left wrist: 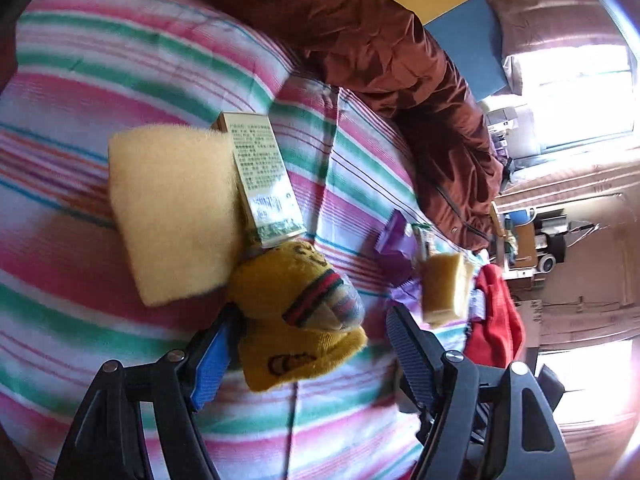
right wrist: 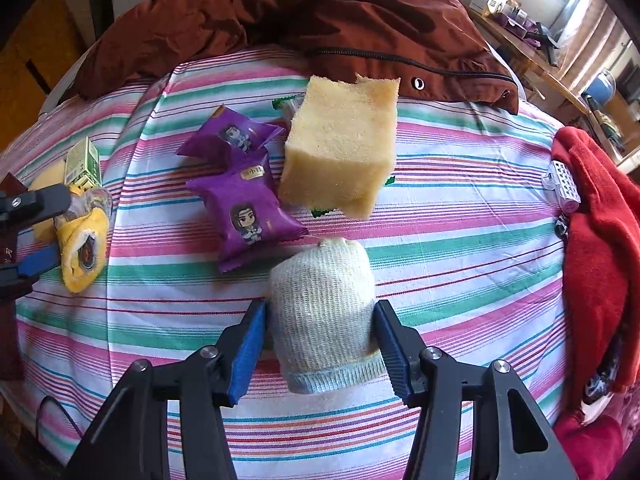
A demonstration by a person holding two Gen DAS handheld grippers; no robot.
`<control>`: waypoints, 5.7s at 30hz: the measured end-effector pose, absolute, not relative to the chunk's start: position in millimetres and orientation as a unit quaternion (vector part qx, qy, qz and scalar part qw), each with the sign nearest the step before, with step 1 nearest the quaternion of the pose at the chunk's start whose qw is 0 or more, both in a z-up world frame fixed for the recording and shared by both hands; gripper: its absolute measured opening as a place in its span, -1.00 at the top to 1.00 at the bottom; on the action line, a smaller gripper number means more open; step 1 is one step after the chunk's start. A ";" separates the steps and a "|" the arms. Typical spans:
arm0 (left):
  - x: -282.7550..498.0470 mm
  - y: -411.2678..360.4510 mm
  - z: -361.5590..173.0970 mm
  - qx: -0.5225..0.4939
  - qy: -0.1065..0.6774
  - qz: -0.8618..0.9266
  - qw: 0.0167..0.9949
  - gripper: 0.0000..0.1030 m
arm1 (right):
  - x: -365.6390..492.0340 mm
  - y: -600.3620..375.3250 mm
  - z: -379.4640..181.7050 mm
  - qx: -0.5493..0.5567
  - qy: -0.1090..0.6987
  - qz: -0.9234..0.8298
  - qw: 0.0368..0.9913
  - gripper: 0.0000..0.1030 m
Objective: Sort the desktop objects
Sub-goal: 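Grasp the white knit sock with the right tool while the left tool grasps the yellow knit hat, then carry the white sock and yellow hat to the gold tray and open both tools, then move both tools back toward the remaining sponges and candy packets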
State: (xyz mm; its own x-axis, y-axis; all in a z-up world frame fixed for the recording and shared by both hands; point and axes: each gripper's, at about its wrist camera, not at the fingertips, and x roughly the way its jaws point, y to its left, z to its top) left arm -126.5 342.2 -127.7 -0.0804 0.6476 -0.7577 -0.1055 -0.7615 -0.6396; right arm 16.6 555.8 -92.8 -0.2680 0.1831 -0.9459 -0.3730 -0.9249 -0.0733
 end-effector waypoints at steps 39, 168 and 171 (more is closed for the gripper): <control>-10.6 259.5 -25.2 -0.439 0.007 0.819 0.369 0.05 | 36.5 509.2 -28.1 -0.435 0.102 0.894 0.034 -0.01; 9.5 140.9 -9.5 -0.398 0.088 0.879 0.247 -0.33 | 10.2 580.2 -35.7 -0.420 0.211 0.850 0.239 -0.88; 7.2 150.6 -11.0 -0.401 0.095 0.875 0.254 -0.33 | 2.5 600.2 -43.7 -0.411 0.238 0.847 0.239 -0.96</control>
